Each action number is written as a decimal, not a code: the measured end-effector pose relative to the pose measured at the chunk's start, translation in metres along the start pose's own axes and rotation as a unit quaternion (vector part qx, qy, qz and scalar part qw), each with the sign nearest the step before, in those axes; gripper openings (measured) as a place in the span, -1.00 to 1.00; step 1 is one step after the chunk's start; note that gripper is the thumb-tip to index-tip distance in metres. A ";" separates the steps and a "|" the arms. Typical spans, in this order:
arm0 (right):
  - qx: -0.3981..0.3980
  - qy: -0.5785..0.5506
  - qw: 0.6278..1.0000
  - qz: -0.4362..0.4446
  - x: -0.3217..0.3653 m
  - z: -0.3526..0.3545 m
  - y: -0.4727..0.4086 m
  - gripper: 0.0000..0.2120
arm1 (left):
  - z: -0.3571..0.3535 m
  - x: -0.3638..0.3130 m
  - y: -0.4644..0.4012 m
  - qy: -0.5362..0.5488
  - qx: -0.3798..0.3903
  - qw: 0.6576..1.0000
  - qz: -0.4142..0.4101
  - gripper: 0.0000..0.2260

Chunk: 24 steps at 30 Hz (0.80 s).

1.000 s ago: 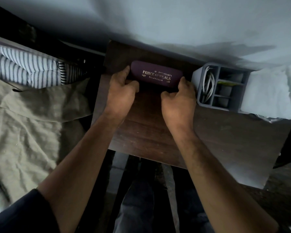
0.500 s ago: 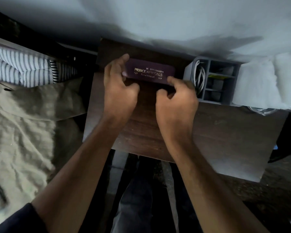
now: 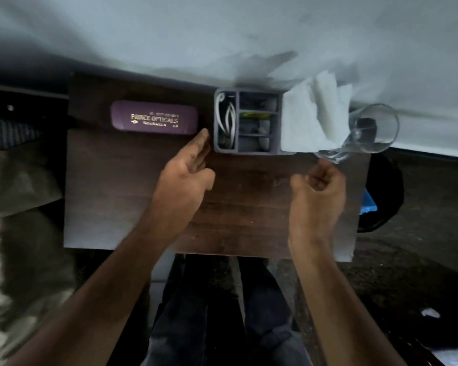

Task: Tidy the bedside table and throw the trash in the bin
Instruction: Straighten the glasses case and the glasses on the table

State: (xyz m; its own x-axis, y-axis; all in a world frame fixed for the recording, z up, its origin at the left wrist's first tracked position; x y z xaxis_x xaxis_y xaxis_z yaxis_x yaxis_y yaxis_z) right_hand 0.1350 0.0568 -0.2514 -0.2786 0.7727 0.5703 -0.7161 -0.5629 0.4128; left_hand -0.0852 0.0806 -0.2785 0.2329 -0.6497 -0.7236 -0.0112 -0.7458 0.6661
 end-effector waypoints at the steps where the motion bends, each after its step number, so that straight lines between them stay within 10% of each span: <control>1: 0.019 -0.007 1.000 0.011 0.003 -0.004 -0.004 -0.47 | 0.000 -0.001 -0.001 0.007 -0.002 1.000 -0.002 -0.16; 24: 0.226 -0.025 0.969 0.096 0.013 -0.026 0.003 -0.44 | -0.009 -0.002 0.000 -0.052 -0.021 0.997 -0.044 -0.18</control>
State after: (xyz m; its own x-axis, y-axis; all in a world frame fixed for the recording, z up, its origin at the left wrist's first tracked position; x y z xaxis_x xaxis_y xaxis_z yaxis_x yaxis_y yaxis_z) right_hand 0.1124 0.0728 -0.2616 -0.3390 0.6328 0.6962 -0.2985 -0.7741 0.5583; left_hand -0.0771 0.0834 -0.2756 0.1292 -0.5959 -0.7926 0.0457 -0.7949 0.6050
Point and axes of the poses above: each hand's wrist, its own y-axis away from the middle knuckle, its own z-axis out of the back of the hand, x = y × z, the point moved 6 cm from there along -y, towards the middle knuckle, and after that the axes turned 13 degrees about y, right-handed, at the moved point
